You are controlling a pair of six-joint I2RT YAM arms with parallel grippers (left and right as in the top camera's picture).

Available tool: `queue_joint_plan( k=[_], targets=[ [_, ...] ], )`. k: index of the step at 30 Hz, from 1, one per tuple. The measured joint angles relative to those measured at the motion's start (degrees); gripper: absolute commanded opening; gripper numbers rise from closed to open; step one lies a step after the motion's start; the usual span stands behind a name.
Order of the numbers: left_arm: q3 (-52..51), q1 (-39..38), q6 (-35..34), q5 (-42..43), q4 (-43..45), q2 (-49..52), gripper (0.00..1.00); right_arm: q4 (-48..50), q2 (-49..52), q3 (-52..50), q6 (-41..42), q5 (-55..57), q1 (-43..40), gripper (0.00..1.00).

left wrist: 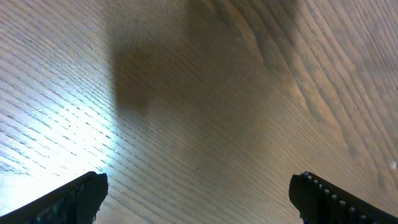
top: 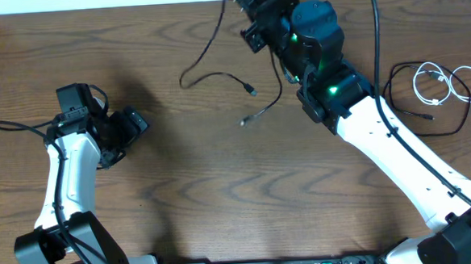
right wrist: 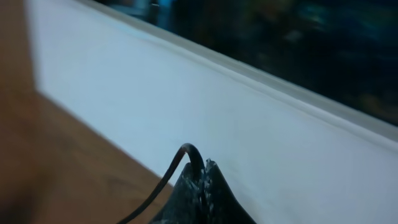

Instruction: Untangle cables

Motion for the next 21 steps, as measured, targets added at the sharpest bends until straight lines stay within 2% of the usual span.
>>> queue_joint_plan(
  k=[4, 10, 21],
  targets=[
    [0.0, 0.0, 0.0, 0.0, 0.0, 0.0, 0.98, 0.0, 0.0, 0.0, 1.6, 8.5, -0.2, 0.01],
    [0.0, 0.0, 0.0, 0.0, 0.0, 0.0, 0.98, -0.2, 0.0, 0.0, 4.8, 14.3, -2.4, 0.01],
    [0.0, 0.0, 0.0, 0.0, 0.0, 0.0, 0.98, -9.5, 0.0, 0.0, 26.3, 19.6, -14.7, 0.01]
  ],
)
